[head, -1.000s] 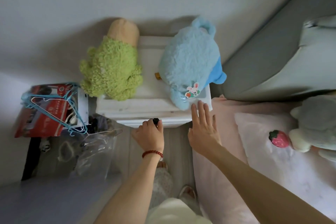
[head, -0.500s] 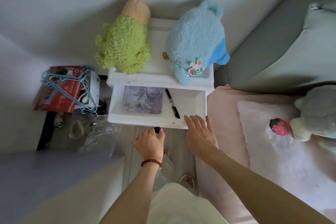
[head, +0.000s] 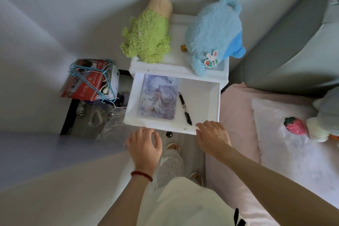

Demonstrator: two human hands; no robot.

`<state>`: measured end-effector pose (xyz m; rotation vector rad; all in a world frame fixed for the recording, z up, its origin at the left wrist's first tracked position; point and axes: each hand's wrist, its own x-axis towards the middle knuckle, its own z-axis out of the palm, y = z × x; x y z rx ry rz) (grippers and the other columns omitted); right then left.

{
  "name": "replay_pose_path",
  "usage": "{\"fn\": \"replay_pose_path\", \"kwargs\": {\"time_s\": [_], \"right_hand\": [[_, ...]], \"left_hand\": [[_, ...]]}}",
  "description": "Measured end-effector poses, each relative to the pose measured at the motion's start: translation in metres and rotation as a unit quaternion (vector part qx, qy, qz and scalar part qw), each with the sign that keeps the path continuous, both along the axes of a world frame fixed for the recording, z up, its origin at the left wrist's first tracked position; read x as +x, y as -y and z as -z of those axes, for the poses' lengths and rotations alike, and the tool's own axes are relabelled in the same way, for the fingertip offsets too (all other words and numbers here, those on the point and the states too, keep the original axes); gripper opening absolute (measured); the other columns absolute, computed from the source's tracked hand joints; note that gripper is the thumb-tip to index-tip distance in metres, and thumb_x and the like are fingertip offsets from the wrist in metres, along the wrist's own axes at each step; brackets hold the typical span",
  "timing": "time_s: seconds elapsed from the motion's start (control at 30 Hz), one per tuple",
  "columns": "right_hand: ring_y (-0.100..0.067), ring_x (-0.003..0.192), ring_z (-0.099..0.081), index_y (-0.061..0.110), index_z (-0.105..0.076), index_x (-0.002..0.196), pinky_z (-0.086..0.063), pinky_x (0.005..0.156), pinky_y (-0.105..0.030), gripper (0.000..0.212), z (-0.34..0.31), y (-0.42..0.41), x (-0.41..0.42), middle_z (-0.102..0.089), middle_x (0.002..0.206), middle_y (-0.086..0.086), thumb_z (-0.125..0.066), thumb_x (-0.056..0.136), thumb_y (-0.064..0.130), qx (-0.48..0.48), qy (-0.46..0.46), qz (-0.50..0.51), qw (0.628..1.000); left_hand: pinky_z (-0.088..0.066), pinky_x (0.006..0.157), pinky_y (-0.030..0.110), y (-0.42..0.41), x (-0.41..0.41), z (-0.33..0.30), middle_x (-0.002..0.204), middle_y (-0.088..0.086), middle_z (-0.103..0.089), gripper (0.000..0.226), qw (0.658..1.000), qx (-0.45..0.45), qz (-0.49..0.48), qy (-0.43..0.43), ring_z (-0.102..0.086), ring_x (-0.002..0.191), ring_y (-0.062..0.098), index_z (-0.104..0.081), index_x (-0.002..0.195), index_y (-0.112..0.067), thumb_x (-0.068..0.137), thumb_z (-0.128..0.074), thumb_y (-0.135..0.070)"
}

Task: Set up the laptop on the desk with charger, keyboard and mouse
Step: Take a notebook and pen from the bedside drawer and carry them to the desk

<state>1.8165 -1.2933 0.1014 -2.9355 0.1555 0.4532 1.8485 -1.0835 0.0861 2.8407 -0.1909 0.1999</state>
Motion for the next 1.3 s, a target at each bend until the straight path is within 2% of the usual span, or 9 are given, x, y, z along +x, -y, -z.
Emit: {"fn": "replay_pose_path", "kwargs": {"time_s": [0.1,0.17,0.3,0.5,0.6,0.83,1.0,1.2,1.3], "right_hand": [[-0.023,0.098,-0.059,0.016,-0.058,0.116,-0.044,0.089,-0.035,0.033,0.0,-0.002,0.022,-0.065,0.107,-0.003,-0.035,0.094,0.025,0.006,0.01,0.021,1.0],[-0.024,0.1,-0.056,0.015,-0.056,0.116,-0.044,0.086,-0.035,0.031,0.004,-0.006,0.045,-0.063,0.108,-0.004,-0.036,0.093,0.022,0.013,0.0,0.049,0.999],[-0.025,0.105,-0.052,0.011,-0.052,0.116,-0.042,0.085,-0.037,0.029,0.03,-0.016,0.094,-0.059,0.114,-0.007,-0.04,0.093,0.023,0.007,-0.065,0.113,0.991],[-0.026,0.107,-0.052,0.012,-0.042,0.115,-0.042,0.083,-0.037,0.031,0.077,-0.03,0.124,-0.058,0.115,-0.009,-0.053,0.087,0.021,-0.043,-0.153,0.166,0.973],[-0.027,0.101,-0.057,0.01,-0.042,0.109,-0.044,0.079,-0.036,0.028,0.086,-0.038,0.125,-0.061,0.109,-0.01,-0.053,0.084,0.01,-0.04,-0.154,0.183,0.97],[-0.038,0.102,-0.058,0.003,-0.041,0.109,-0.036,0.068,-0.034,0.02,0.077,-0.055,0.136,-0.057,0.113,-0.017,-0.04,0.09,0.006,0.152,-0.124,0.338,0.921],[-0.038,0.098,-0.057,0.007,-0.039,0.109,-0.036,0.068,-0.035,0.021,0.069,-0.059,0.139,-0.062,0.108,-0.02,-0.036,0.089,0.008,0.205,-0.118,0.427,0.873],[-0.039,0.099,-0.056,0.009,-0.042,0.117,-0.035,0.072,-0.035,0.026,0.056,-0.037,0.128,-0.062,0.11,-0.02,-0.033,0.093,0.017,0.196,-0.102,0.418,0.881],[-0.036,0.095,-0.057,0.009,-0.044,0.115,-0.036,0.072,-0.035,0.025,0.041,-0.026,0.124,-0.062,0.108,-0.018,-0.035,0.093,0.018,0.179,-0.1,0.399,0.894]], "left_hand": [[-0.043,0.075,0.041,0.011,0.04,-0.01,0.096,0.009,-0.065,0.016,1.0,0.017,0.022,-0.013,-0.059,0.09,0.03,-0.062,0.09,-0.013,0.076,-0.063,-0.022],[-0.043,0.083,0.044,0.024,0.069,-0.01,0.112,0.012,-0.06,0.029,0.993,0.061,0.041,-0.089,-0.054,0.105,0.031,-0.059,0.106,-0.011,0.08,-0.06,-0.024],[-0.036,0.1,0.046,0.043,0.122,0.023,0.146,0.016,-0.03,0.06,0.963,0.131,0.061,-0.229,-0.03,0.132,0.033,-0.028,0.138,-0.013,0.089,-0.048,-0.04],[-0.032,0.103,0.049,0.047,0.146,0.079,0.152,0.027,-0.002,0.096,0.94,0.191,0.064,-0.275,-0.022,0.134,0.043,-0.002,0.146,-0.022,0.077,-0.054,-0.064],[-0.033,0.101,0.049,0.048,0.149,0.085,0.152,0.027,-0.001,0.101,0.945,0.174,0.05,-0.271,-0.027,0.129,0.043,-0.002,0.145,-0.03,0.07,-0.059,-0.068],[-0.03,0.105,0.059,0.057,0.144,0.082,0.153,0.018,0.009,0.103,0.936,0.09,0.039,-0.337,-0.007,0.136,0.048,0.0,0.143,-0.038,0.069,-0.069,-0.057],[-0.037,0.098,0.053,0.051,0.148,0.072,0.15,0.014,-0.003,0.092,0.941,0.014,-0.004,-0.338,-0.023,0.129,0.041,-0.018,0.139,-0.041,0.068,-0.076,-0.043],[-0.038,0.097,0.047,0.049,0.146,0.042,0.129,0.018,-0.049,0.082,0.954,-0.089,-0.029,-0.285,-0.047,0.115,0.038,-0.009,0.146,-0.019,0.084,-0.064,-0.026],[-0.043,0.095,0.041,0.056,0.143,0.016,0.136,0.018,-0.044,0.069,0.936,-0.211,-0.043,-0.277,-0.049,0.118,0.035,-0.012,0.145,-0.011,0.09,-0.054,-0.015]]}}
